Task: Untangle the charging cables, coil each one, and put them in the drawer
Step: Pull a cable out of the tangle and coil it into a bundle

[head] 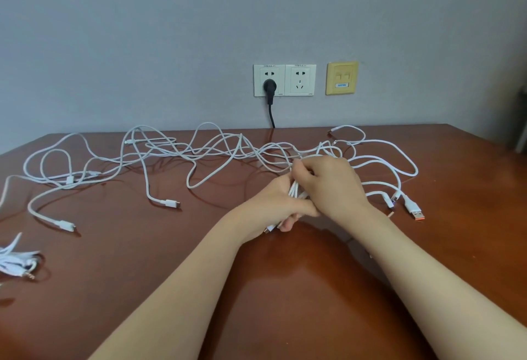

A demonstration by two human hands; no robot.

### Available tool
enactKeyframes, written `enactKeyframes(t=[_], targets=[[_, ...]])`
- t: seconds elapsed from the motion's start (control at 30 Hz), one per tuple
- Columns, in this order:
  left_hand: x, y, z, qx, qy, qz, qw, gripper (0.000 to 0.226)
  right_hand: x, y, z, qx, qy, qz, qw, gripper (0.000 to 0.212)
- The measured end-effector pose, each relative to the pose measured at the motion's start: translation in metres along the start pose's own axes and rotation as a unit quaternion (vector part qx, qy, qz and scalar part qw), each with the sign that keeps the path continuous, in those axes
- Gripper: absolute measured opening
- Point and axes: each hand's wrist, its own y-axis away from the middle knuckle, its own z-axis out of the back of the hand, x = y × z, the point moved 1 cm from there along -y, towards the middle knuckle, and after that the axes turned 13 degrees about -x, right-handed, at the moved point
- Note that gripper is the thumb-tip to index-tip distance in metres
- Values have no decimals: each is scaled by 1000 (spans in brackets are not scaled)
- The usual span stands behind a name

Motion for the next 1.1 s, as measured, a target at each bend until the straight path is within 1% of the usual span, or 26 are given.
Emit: enactKeyframes(t=[0.07,0.1,0.17,0.23,0.4,0.5,0.57,0.63,0.73,0.8,0.87,0.93,1.0,1.07,1.1], targets=[[-4,2,4,58,58,19,996,14,-2,-1,4,-7,-1,-8,1000,51],[-4,2,7,86,85,38,992,17,-4,-1,6,-12,2,-14,1000,51],[-1,3,13,112,118,77,984,28,-5,-3,9,-36,9,-23,999,51],[0,4,15,119,116,83,983,34,-6,-4,11,-58,20,-35,998,49],[0,5,9,92,51,69,992,23,-7,-4,9,-51,137,-55,988,39],[-5,7,3,83,39,78,993,22,-7,-4,8,-58,170,-57,982,33],[-6,6,-1,59,-24,54,996,26,-8,-5,9,-63,180,-61,980,33],[-7,4,-5,35,-141,-4,989,30,-10,-5,10,-58,174,-65,981,33],[-8,2,-5,6,-267,-66,962,31,-13,-5,11,-44,119,-72,989,38],[-10,3,-1,-12,-334,-93,938,25,-15,-6,12,-36,87,-61,994,30],[-10,4,4,-45,-367,-99,924,22,-16,-9,15,-14,81,-59,995,30],[-7,3,9,-87,-388,-98,912,20,-19,-10,17,30,88,-57,994,38],[-4,1,12,-125,-392,-82,908,18,-20,-10,19,63,95,-34,993,43],[-4,0,15,-132,-401,-68,904,20,-18,-9,21,61,78,7,995,36],[-4,0,15,-120,-413,-68,900,23,-17,-9,21,50,64,25,996,31]])
